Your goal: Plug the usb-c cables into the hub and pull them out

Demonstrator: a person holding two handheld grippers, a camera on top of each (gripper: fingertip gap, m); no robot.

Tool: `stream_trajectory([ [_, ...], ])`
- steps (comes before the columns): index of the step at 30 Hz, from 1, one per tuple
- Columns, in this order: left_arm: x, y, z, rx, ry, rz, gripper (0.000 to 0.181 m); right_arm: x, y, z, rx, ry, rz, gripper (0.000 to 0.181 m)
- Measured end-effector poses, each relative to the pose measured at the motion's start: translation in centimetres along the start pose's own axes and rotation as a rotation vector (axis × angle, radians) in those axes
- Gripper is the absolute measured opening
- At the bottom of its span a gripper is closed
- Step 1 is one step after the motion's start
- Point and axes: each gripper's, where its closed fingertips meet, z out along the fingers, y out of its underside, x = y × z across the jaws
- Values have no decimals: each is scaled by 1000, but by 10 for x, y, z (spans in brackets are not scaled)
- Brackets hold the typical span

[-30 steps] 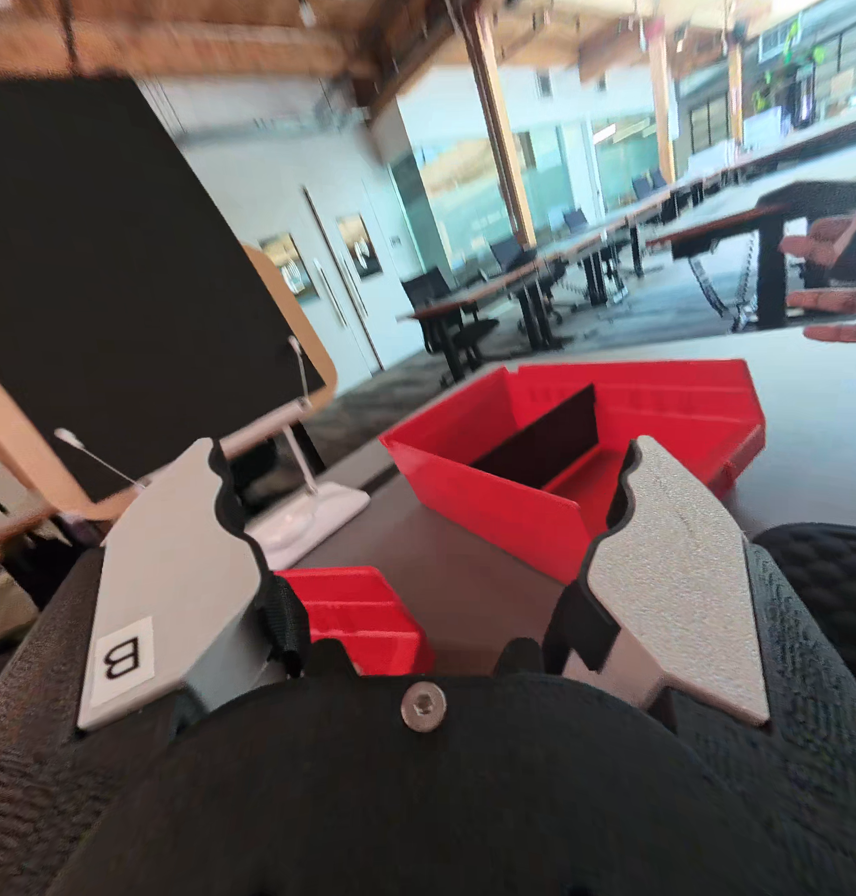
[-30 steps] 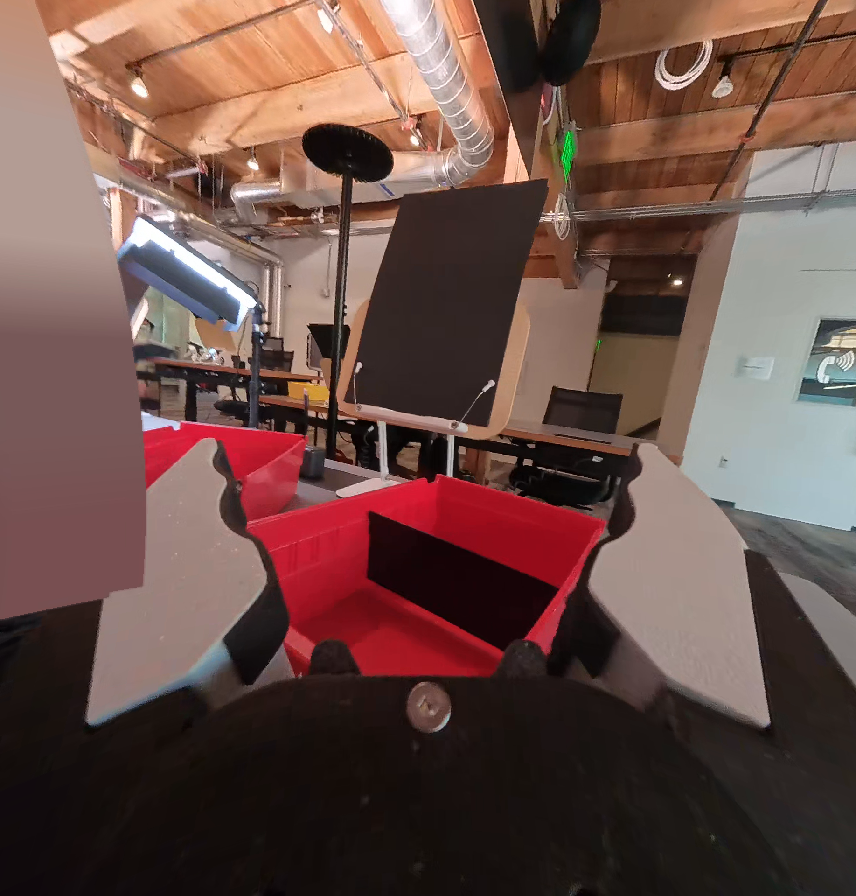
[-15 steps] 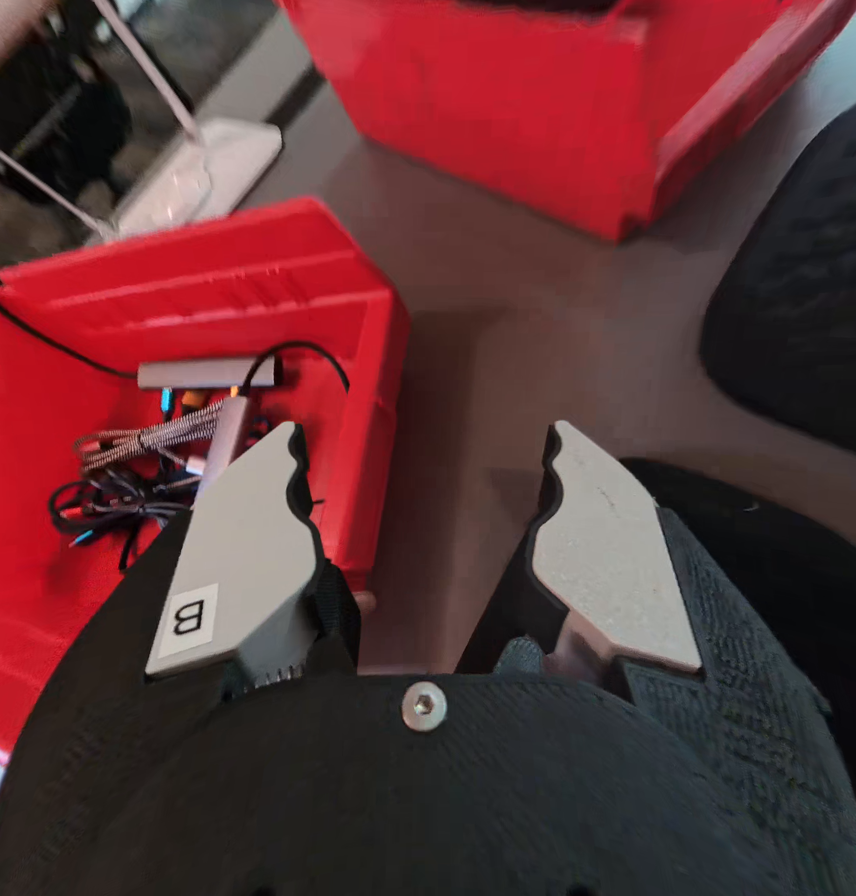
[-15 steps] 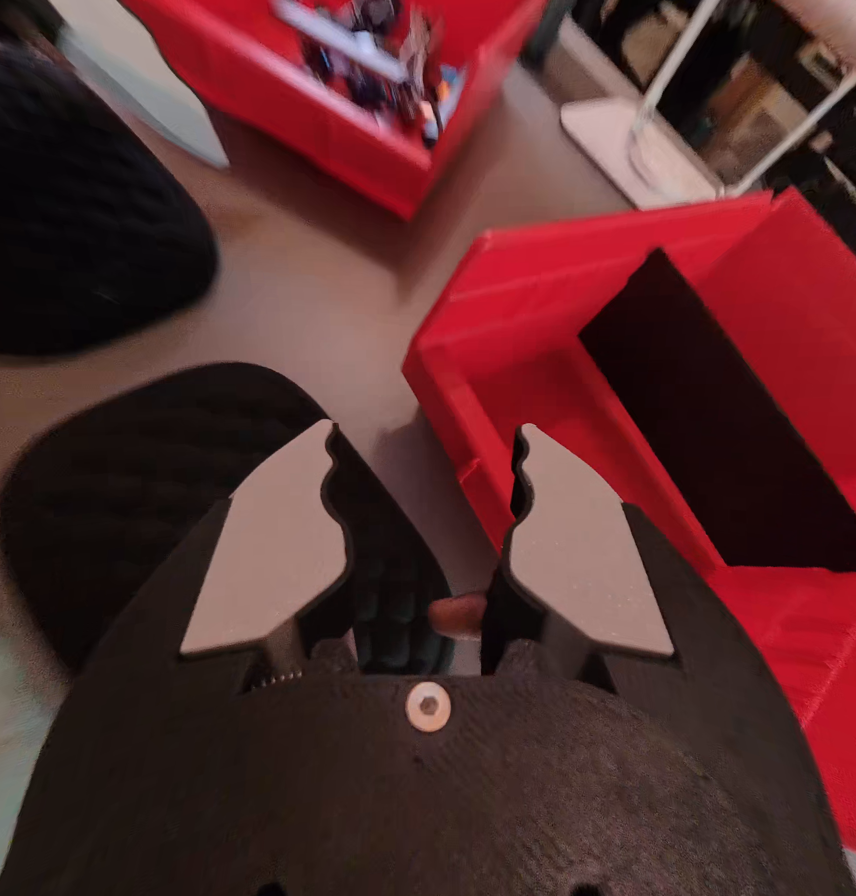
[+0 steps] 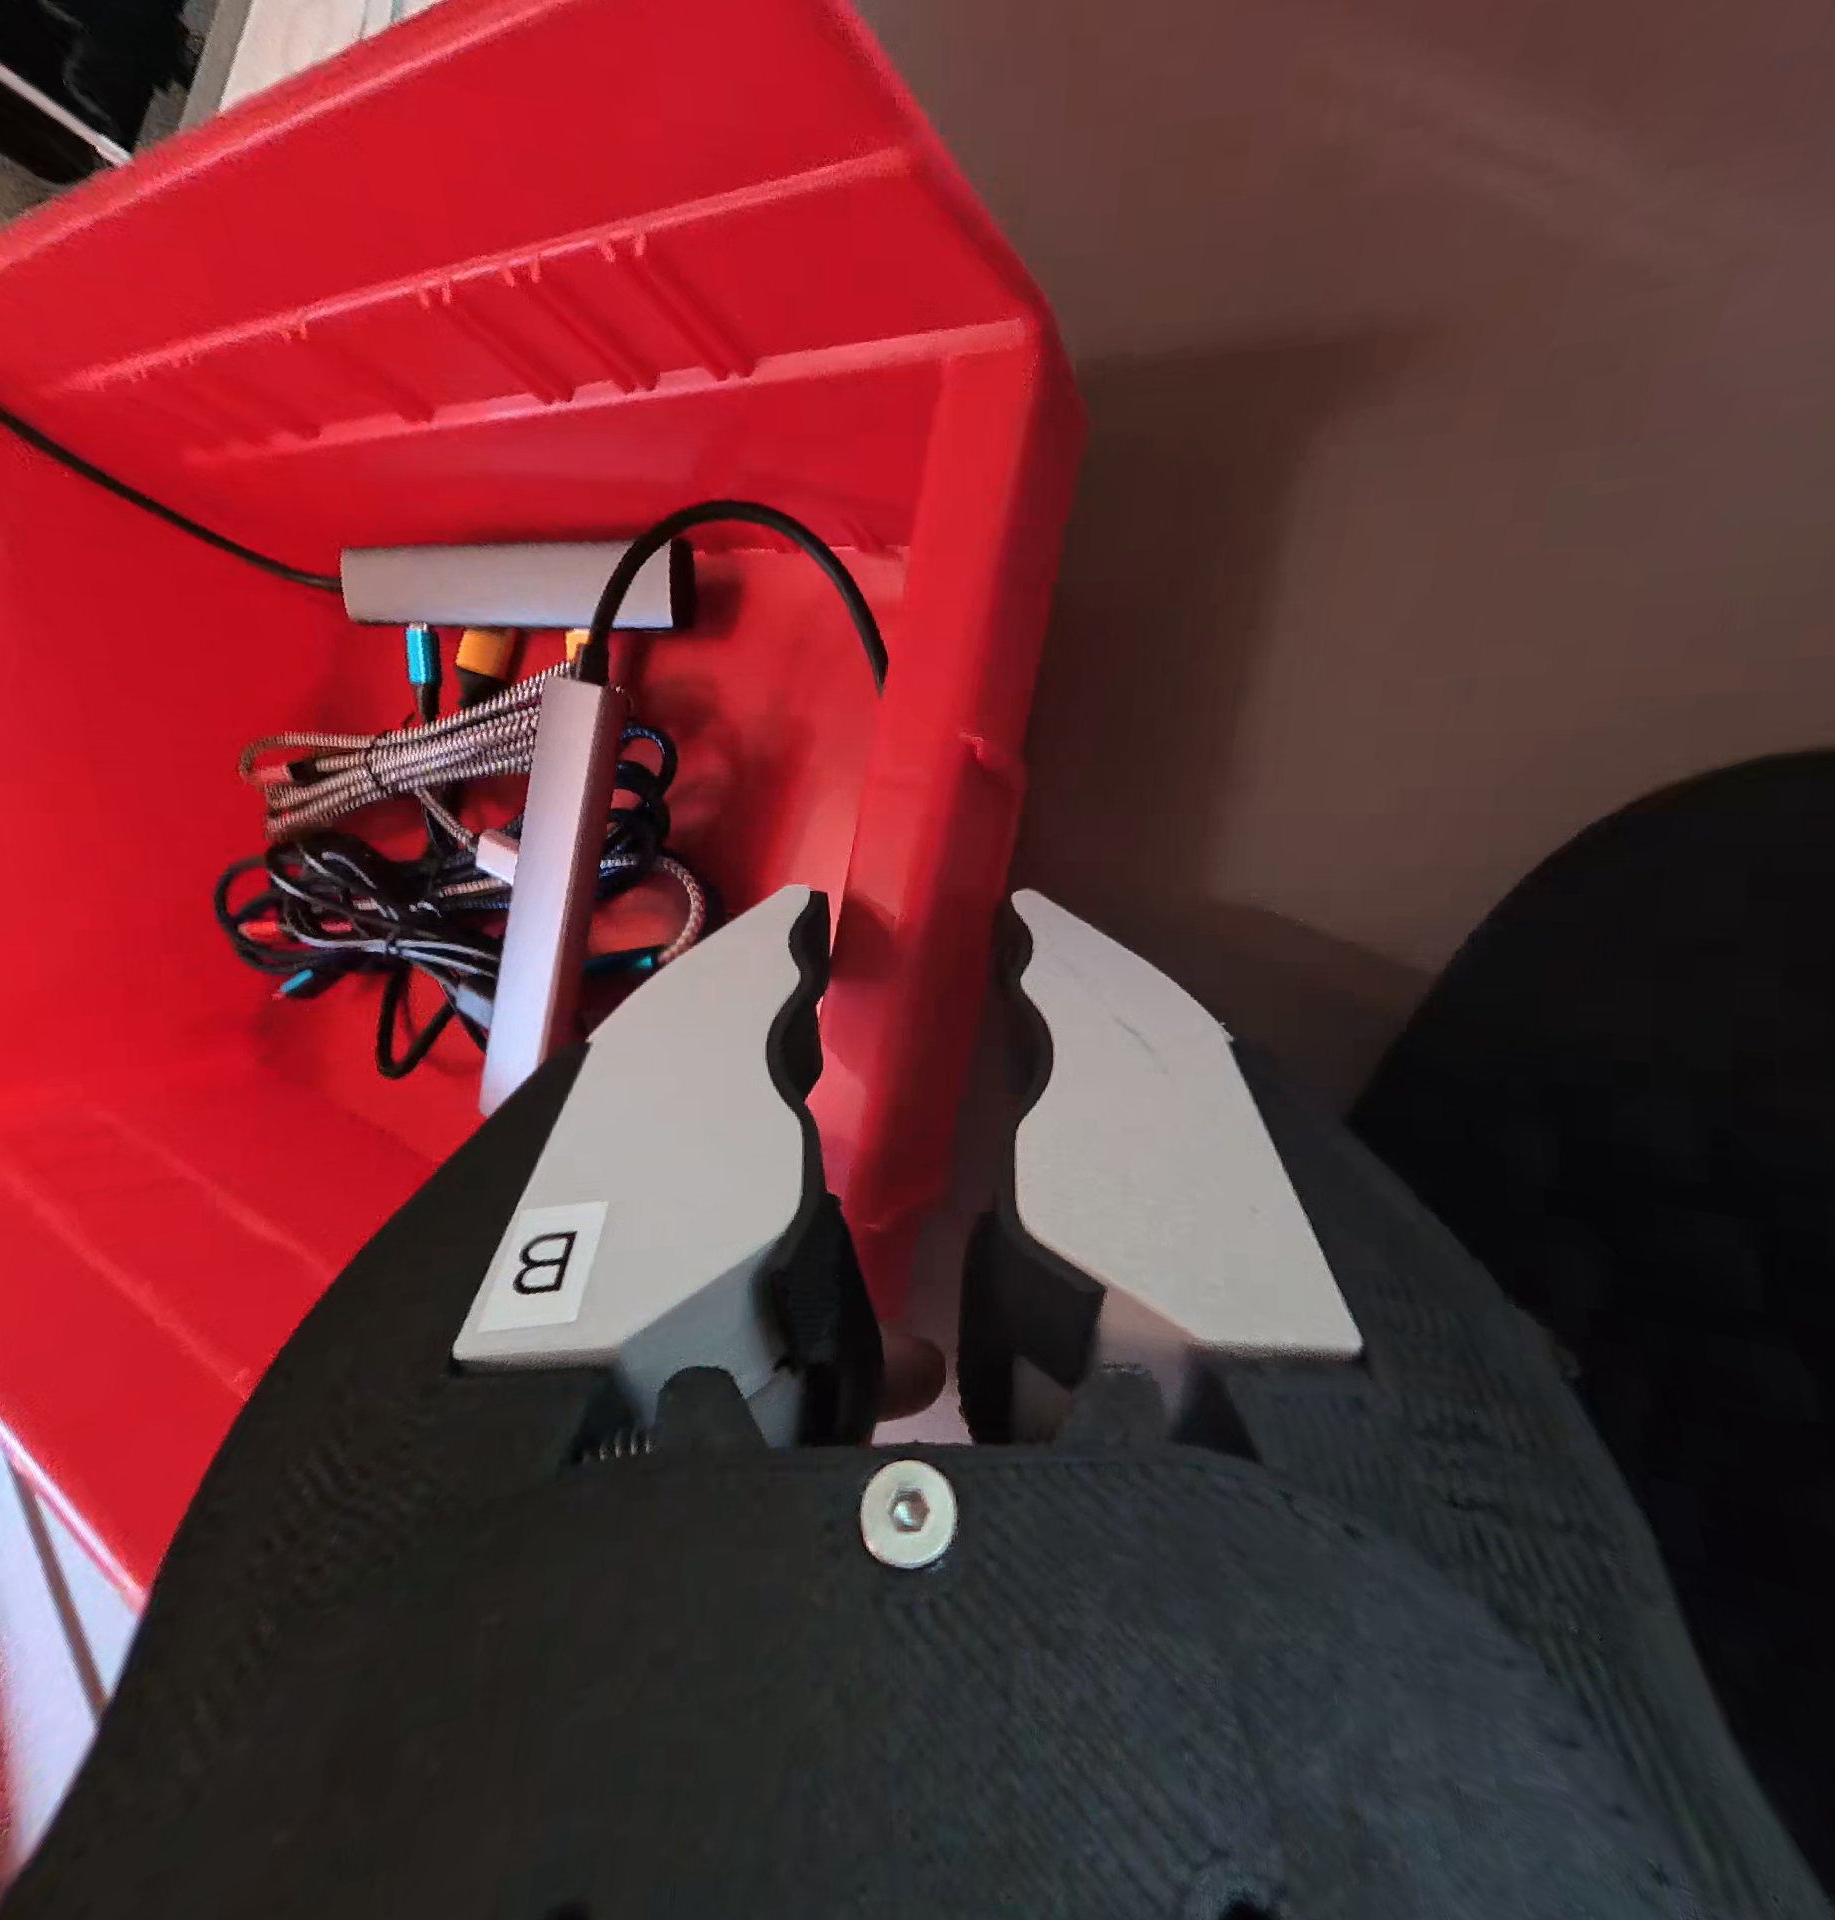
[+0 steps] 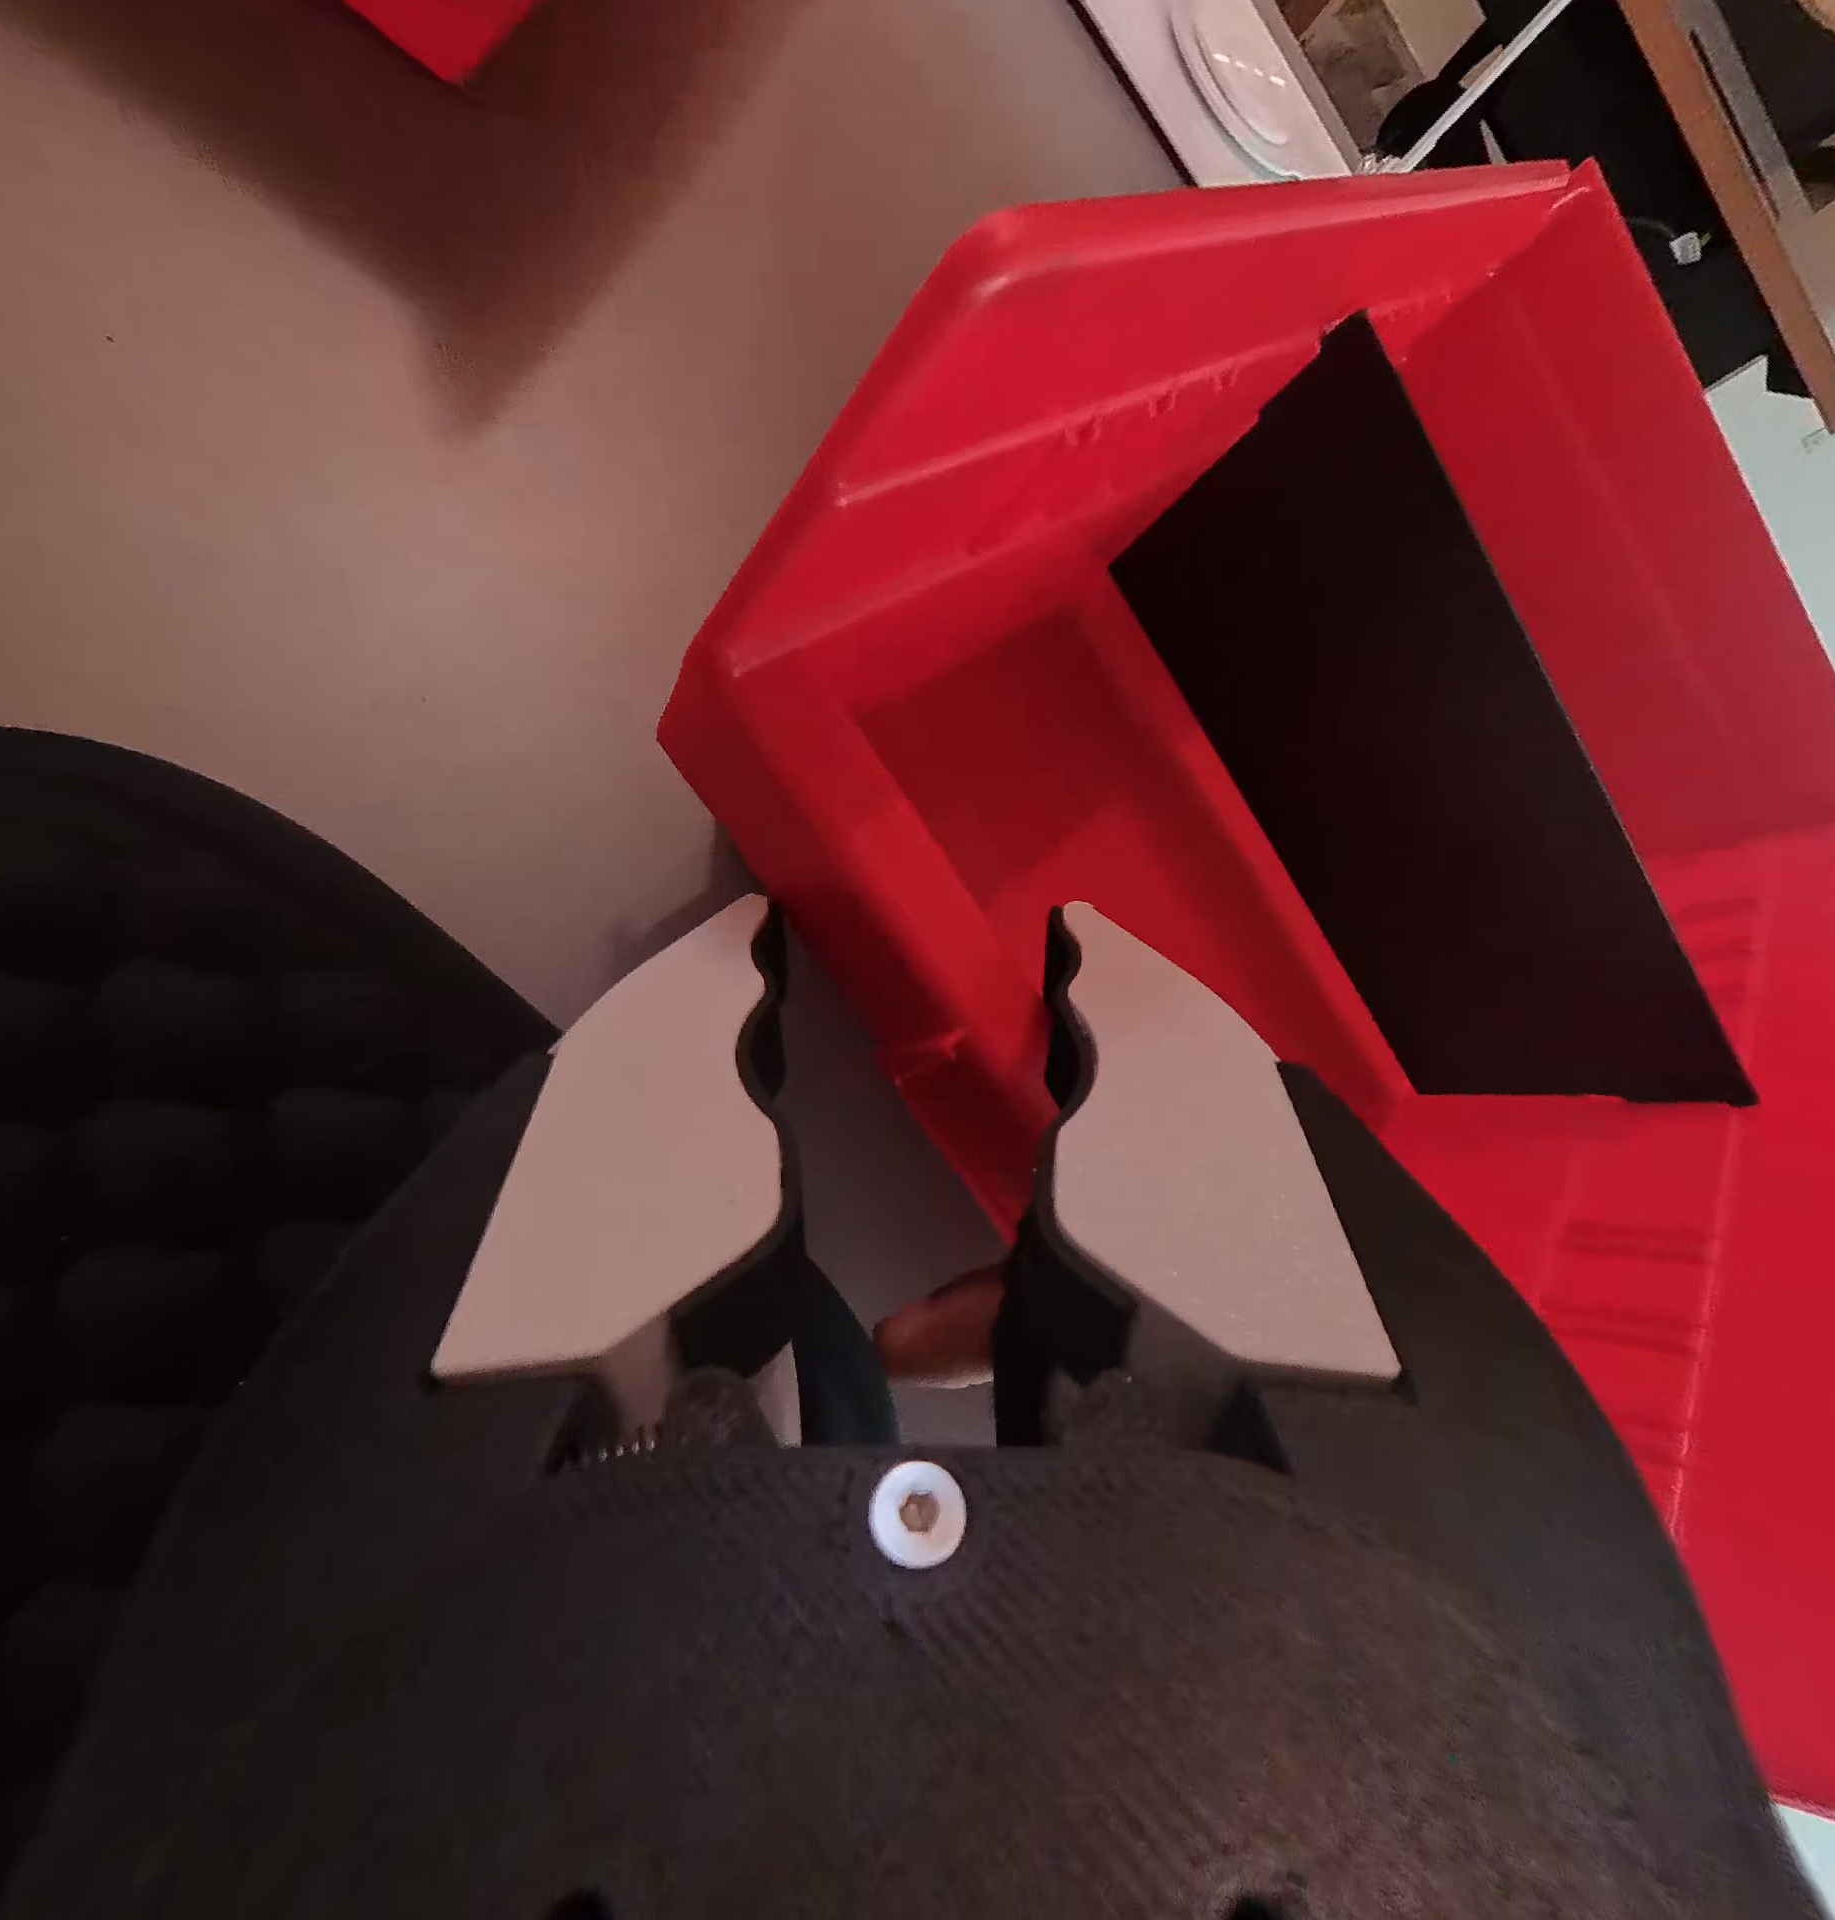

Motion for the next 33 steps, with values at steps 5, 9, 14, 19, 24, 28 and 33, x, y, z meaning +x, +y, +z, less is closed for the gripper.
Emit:
stream_trajectory([
  [5,-12,36,-19,-2,3,-65,32,3,8,-5,-21,-21,5,48],
  [9,-18,63,-35,-9,12,-93,33,10,22,-12,-60,-36,2,50],
  [14,-23,91,-52,-73,6,-102,33,29,47,-22,-105,-16,38,51],
  [19,-30,125,-73,-122,12,-97,33,53,76,-32,-153,40,82,51],
  [24,-31,155,-94,-146,32,-56,33,71,104,-48,-203,74,112,51],
  [28,-18,162,-108,-119,122,-120,55,73,110,-63,-182,42,139,58],
  [33,-37,117,-134,163,60,-239,96,82,37,-104,240,23,236,78],
])
